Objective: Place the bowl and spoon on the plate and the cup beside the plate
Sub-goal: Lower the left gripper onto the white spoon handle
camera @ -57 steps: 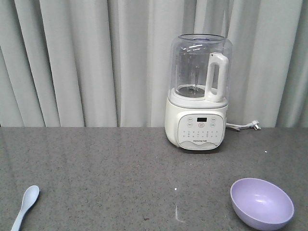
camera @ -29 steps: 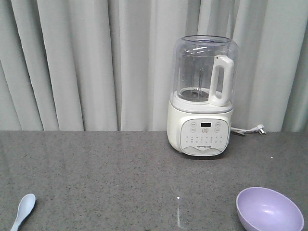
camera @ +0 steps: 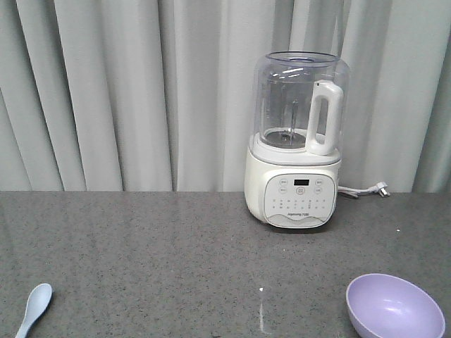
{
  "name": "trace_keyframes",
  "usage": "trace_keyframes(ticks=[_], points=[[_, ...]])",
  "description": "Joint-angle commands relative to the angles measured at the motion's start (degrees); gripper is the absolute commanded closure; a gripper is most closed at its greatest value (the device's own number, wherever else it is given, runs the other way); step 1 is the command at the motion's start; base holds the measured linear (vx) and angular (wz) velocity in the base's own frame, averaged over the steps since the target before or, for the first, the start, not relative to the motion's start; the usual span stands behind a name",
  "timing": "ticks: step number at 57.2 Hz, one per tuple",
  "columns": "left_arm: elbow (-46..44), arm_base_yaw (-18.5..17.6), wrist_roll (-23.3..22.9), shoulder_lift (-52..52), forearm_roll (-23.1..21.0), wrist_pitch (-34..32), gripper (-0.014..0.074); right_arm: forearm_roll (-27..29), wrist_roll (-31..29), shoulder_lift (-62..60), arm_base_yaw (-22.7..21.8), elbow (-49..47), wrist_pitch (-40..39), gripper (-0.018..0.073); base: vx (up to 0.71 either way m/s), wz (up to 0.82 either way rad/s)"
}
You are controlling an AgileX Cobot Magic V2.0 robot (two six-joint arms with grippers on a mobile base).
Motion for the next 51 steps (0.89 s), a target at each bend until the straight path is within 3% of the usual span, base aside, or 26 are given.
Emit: trace_keyframes(ticks=[1, 4, 12, 19, 25, 35, 44, 51], points=[[-6.15, -0.07, -5.99, -0.92, -4.67, -11.93, 0.0600, 0.12, -0.45, -0.28, 0.13, -3.68, -6.64, 0.0568, 0.00, 0.00], [-11.02, -0.07, -7.09, -0.92, -5.17, -11.84, 0.0600, 0.11, -0.57, -0.24, 0.13, -8.45, -4.37, 0.0568, 0.00, 0.00], [-28.81, -0.07, -3.33, 3.37, -2.61, -1.41, 0.0600, -1.01, -3.92, 5.16, 0.13, -24.24, 1.35, 0.0568, 0.00, 0.00], [-43.85, -0.07, -0.01, 17.25, -2.61, 4.61, 0.0600, -0.96, -8.49, 17.61, 0.13, -39.56, 5.38, 0.0568, 0.00, 0.00], [-52.01, -0.07, 3.25, 30.43, -2.74, 6.38, 0.0600, -0.42, -8.19, 28.96, 0.13, -48.19, 6.15, 0.0568, 0.00, 0.00], [-56.04, -0.07, 3.43, 45.13, -2.85, 5.67, 0.0600, 0.12, -8.19, 41.98, 0.13, -52.77, 4.57, 0.0568, 0.00, 0.00], [-56.04, -0.07, 3.43, 49.20, -2.85, 5.96, 0.0587, 0.12, -8.19, 46.86, 0.13, -52.77, 5.21, 0.0563, 0.00, 0.00], [-56.04, -0.07, 3.43, 49.84, -2.85, 6.08, 0.0523, 0.12, -8.19, 47.06, 0.13, -52.77, 4.95, 0.0507, 0.00, 0.00]])
